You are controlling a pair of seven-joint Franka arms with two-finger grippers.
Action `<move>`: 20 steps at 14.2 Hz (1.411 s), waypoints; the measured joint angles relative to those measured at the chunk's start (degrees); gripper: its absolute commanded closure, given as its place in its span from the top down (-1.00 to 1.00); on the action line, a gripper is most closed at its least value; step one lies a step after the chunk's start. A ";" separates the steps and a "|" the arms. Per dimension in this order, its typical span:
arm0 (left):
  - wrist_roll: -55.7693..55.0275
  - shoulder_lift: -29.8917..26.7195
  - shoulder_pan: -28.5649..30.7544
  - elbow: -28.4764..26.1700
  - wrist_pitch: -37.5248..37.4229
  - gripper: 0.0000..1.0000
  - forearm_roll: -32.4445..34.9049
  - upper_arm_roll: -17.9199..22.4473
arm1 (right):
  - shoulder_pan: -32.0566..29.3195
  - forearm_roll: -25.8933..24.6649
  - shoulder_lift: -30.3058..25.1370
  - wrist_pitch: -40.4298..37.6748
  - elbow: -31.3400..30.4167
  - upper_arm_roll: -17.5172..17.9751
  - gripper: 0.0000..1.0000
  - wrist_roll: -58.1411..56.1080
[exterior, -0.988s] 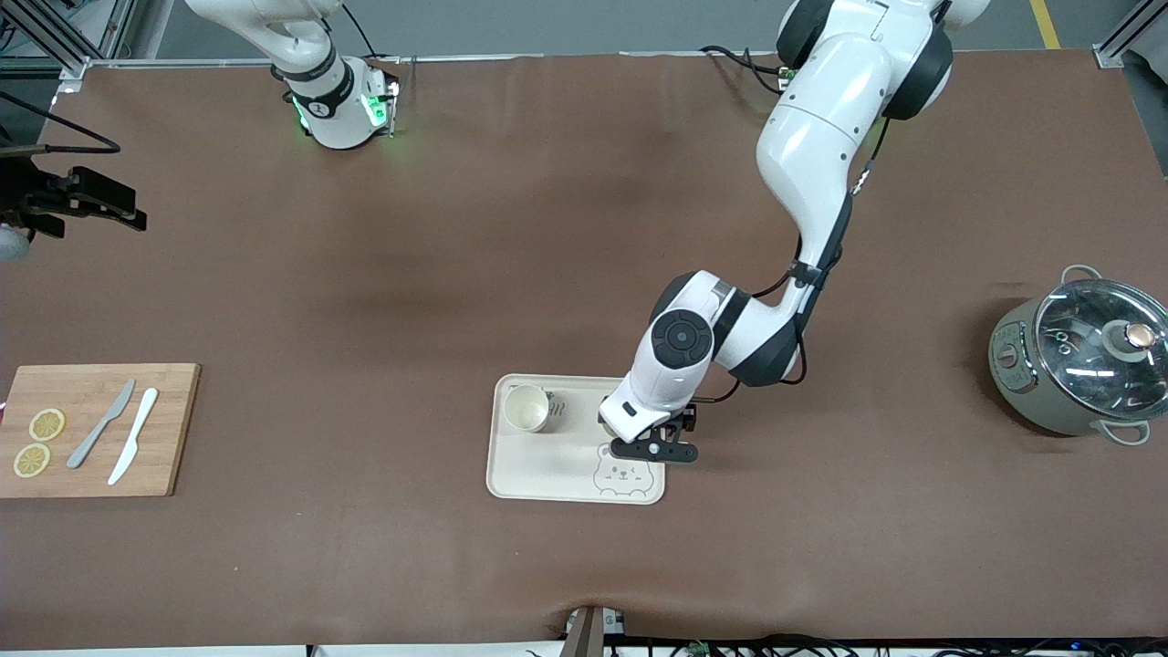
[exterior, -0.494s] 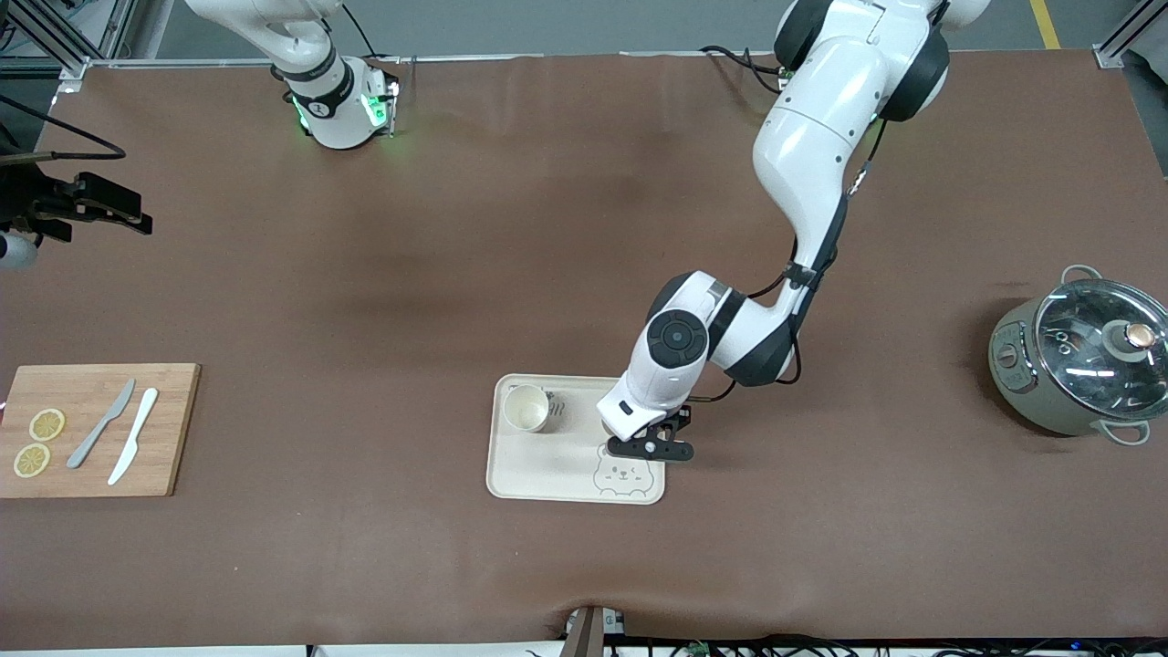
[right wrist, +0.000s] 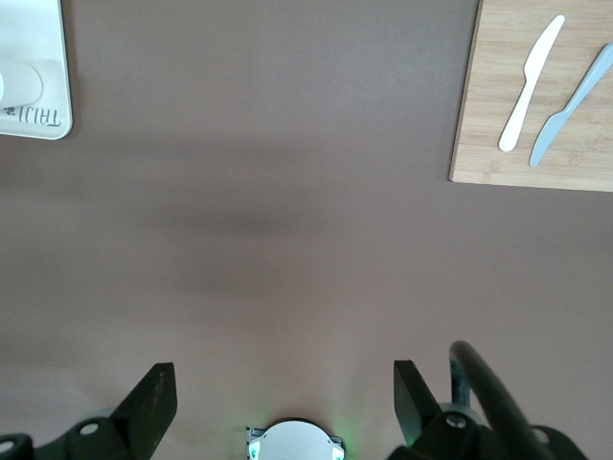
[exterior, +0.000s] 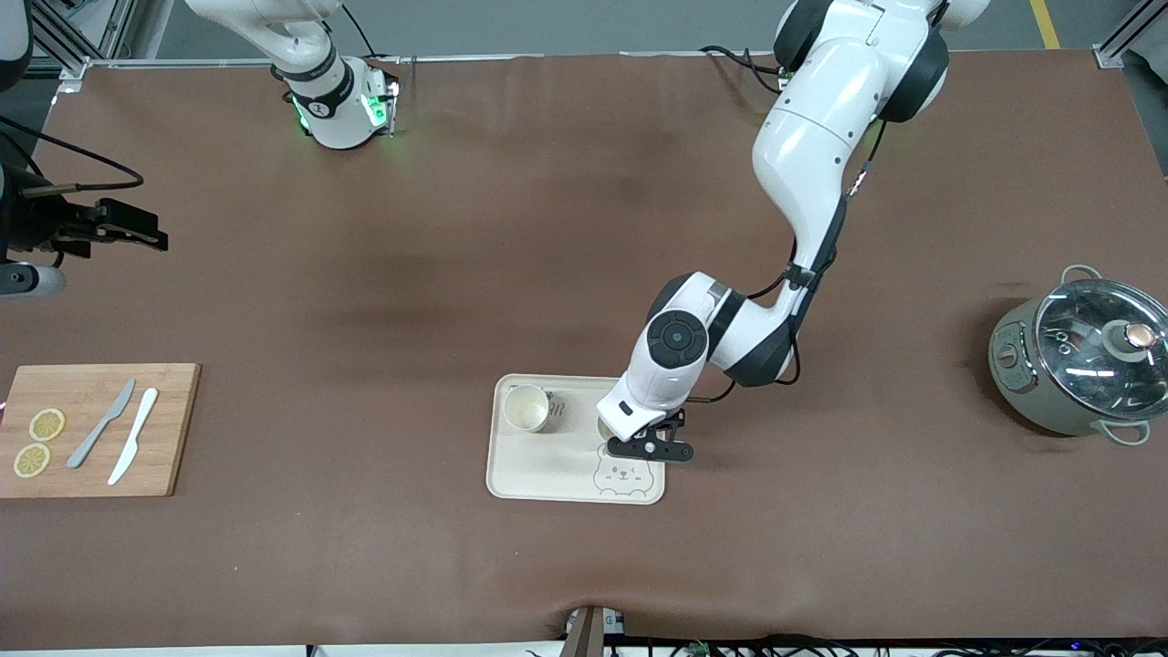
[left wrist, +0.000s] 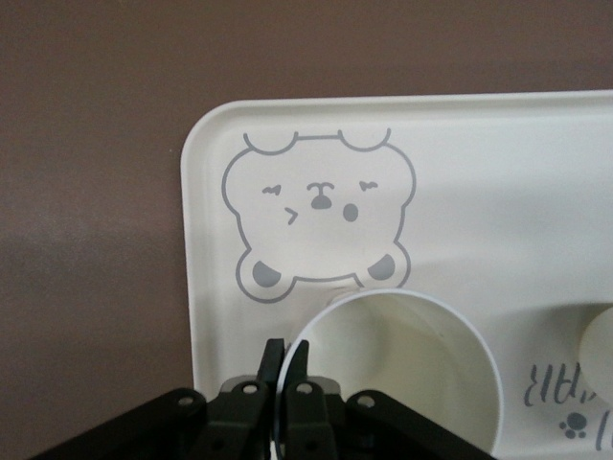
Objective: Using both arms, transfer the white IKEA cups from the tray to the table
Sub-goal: 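Lift the cup with the left gripper while the right gripper reaches out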
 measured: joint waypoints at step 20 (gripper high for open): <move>16.12 -37.01 10.19 -34.97 -8.37 -1.00 -2.12 0.15 | 2.24 3.97 7.37 0.14 -1.92 0.12 1.00 0.43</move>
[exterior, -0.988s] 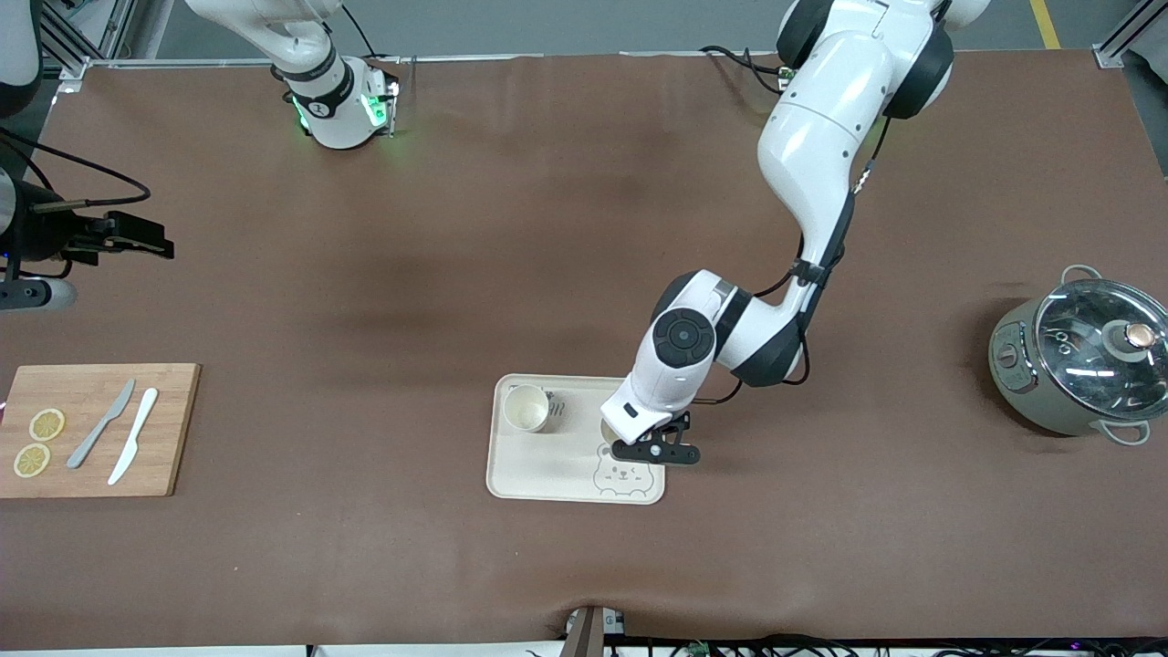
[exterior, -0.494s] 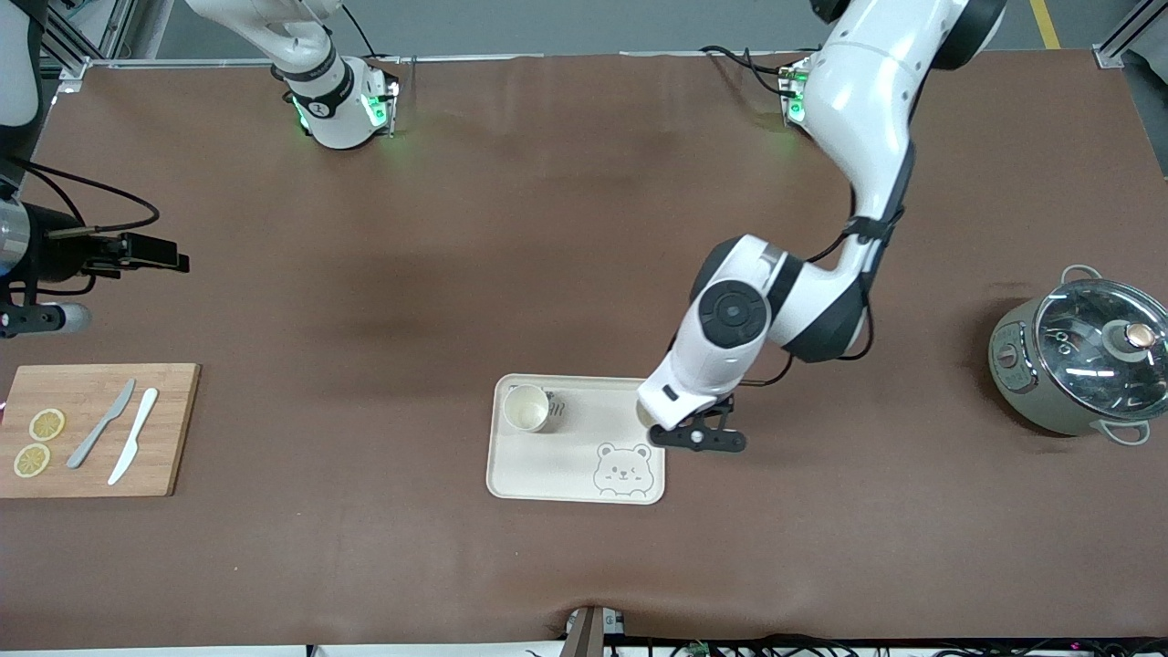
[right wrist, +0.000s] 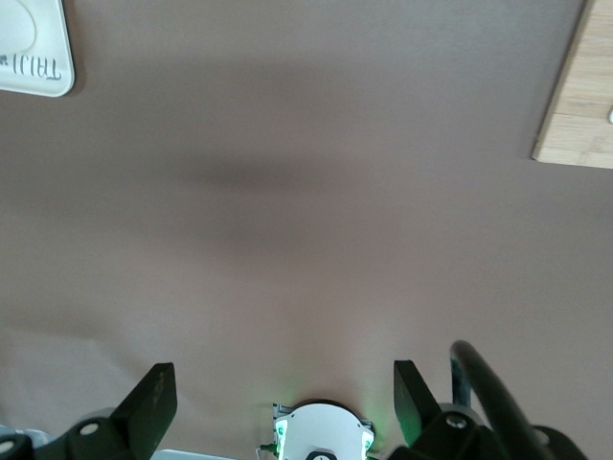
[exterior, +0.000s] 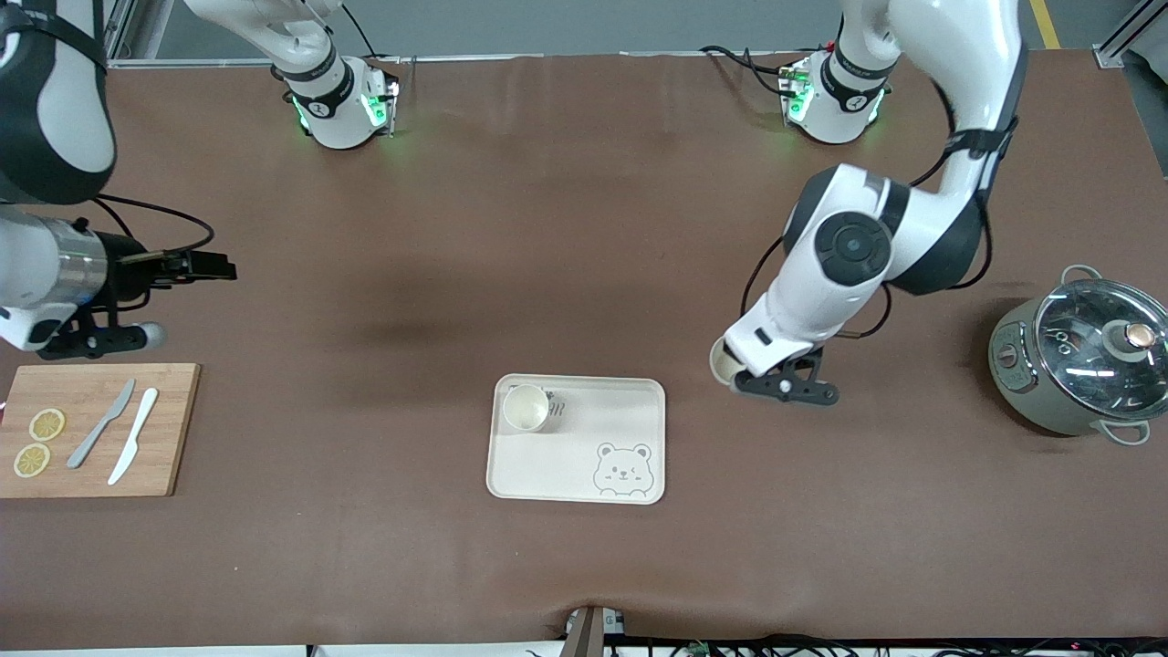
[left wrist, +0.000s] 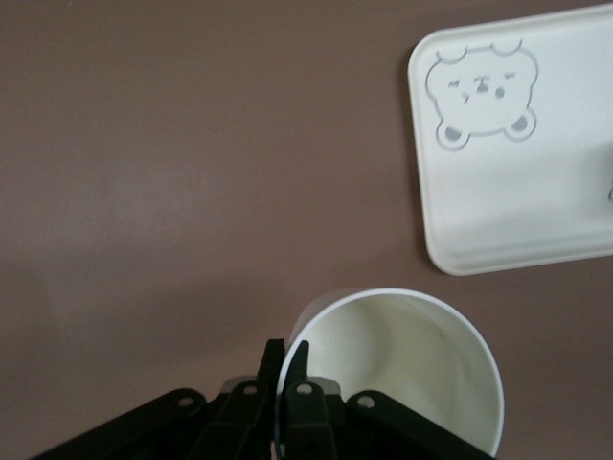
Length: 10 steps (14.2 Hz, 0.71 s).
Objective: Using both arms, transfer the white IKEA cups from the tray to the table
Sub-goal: 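Lift the cup with the left gripper while the right gripper reaches out, then move the right gripper over the second white cup on the tray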
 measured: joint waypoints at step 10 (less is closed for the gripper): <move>11.92 -18.01 6.09 -32.20 20.01 -1.00 -4.30 -0.05 | 5.19 3.58 5.66 11.88 -0.48 0.15 1.00 13.73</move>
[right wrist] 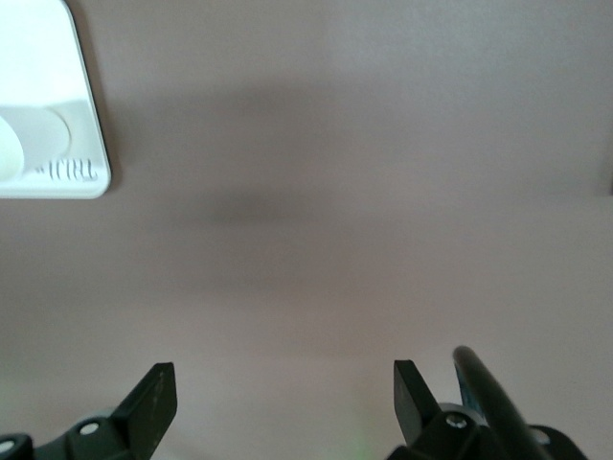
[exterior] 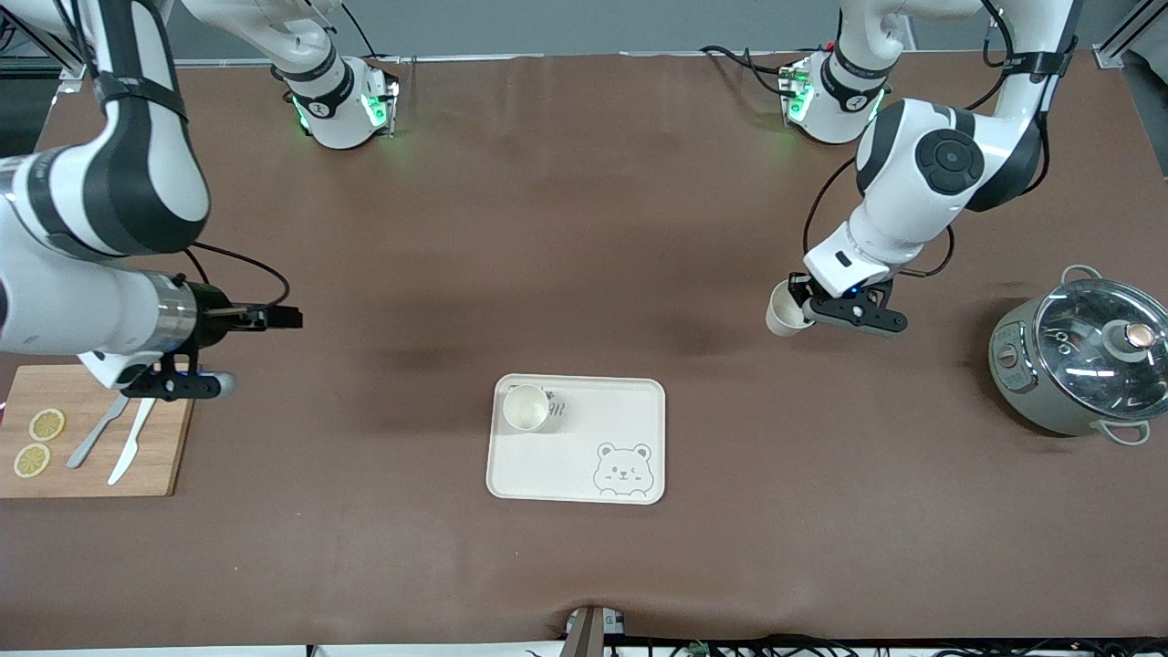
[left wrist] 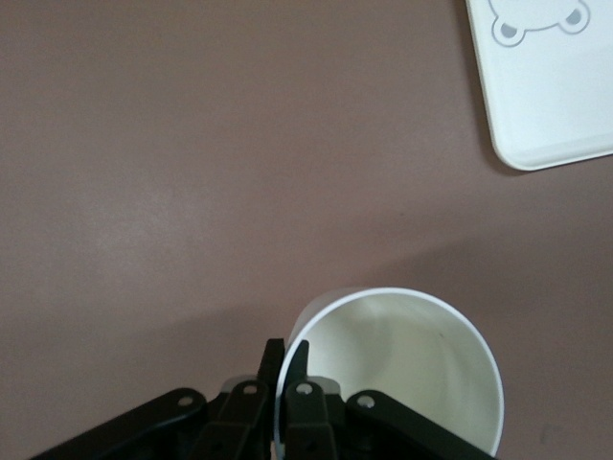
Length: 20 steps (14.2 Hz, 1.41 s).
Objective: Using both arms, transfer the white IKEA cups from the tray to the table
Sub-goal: 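Move the right gripper over the second white cup on the tray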
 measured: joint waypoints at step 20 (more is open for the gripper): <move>18.07 4.70 7.85 -14.08 20.88 -1.00 -8.22 -0.02 | 17.14 2.56 15.41 26.77 1.03 0.30 1.00 46.89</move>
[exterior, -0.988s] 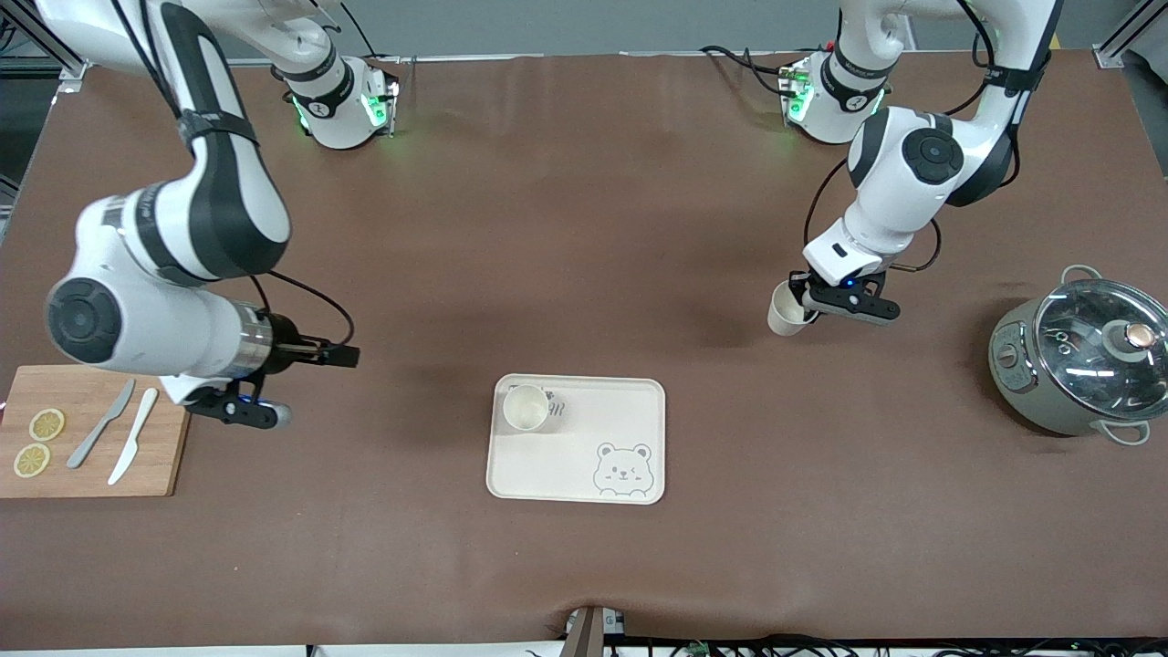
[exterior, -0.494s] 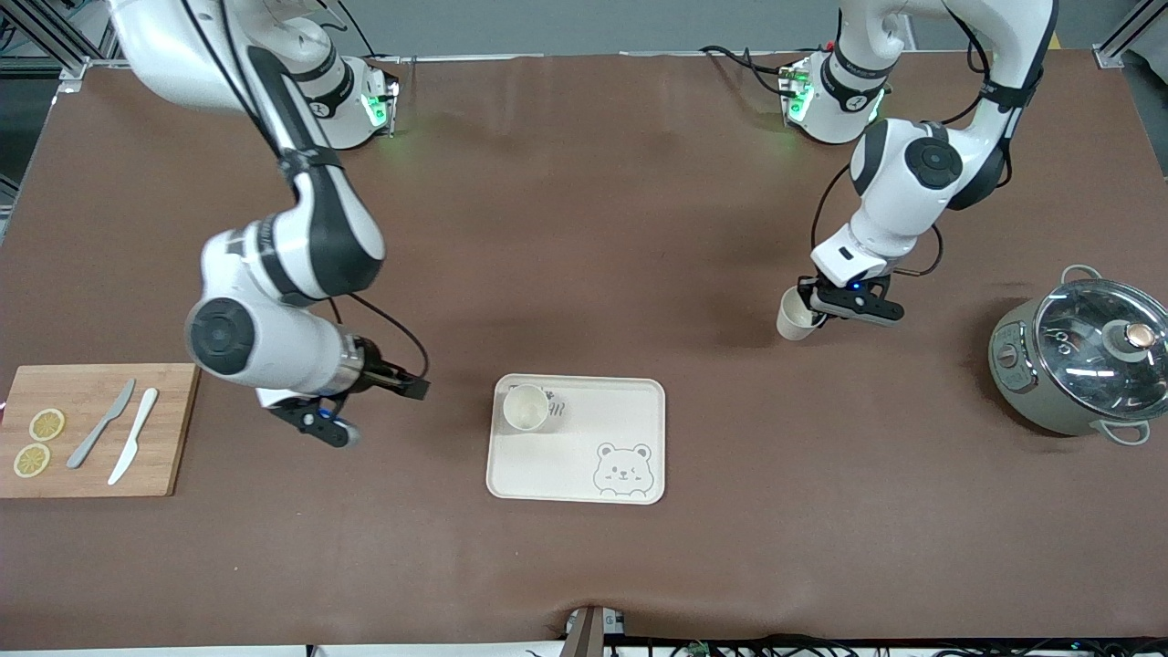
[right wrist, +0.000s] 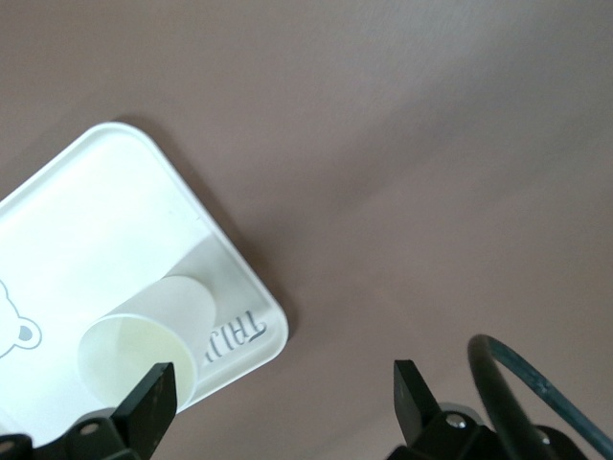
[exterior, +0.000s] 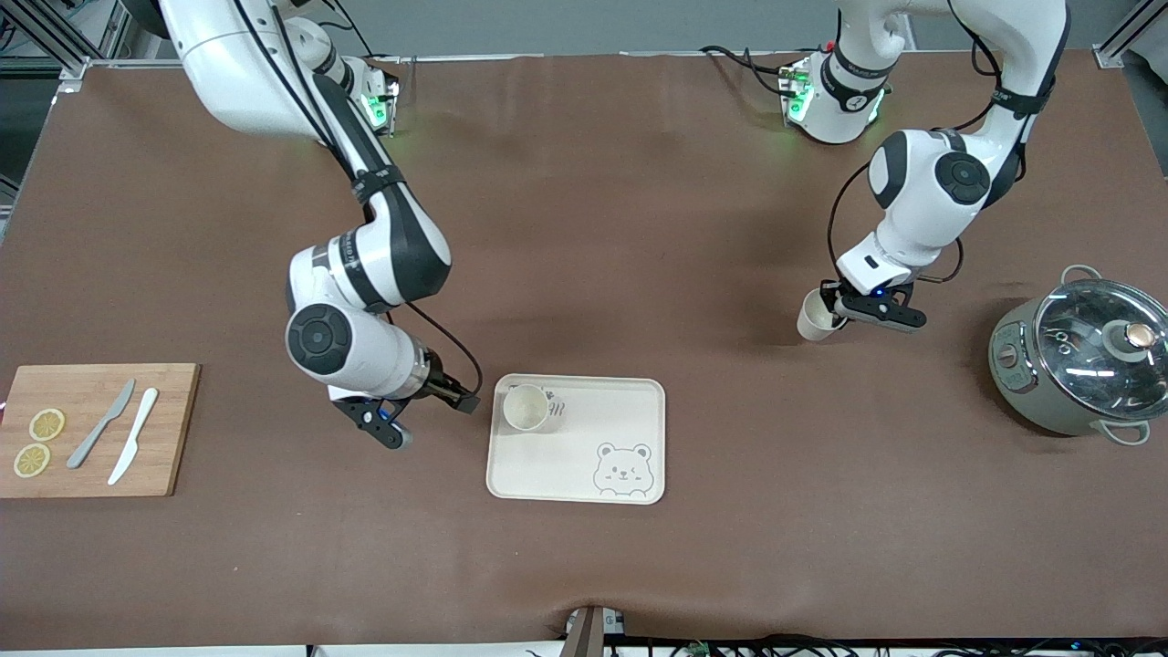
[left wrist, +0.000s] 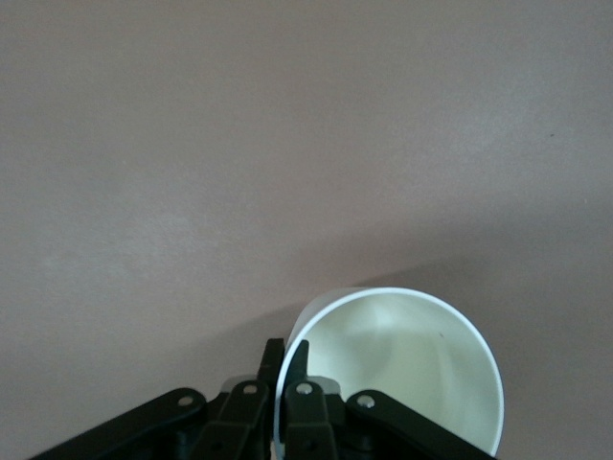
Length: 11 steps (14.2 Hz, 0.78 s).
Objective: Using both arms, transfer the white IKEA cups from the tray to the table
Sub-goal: 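Move the right gripper over the second white cup on the tray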
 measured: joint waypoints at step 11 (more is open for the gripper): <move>7.28 4.16 -0.16 0.24 2.32 -1.00 -7.91 -0.35 | 4.41 0.03 5.31 9.05 1.48 0.19 1.00 11.74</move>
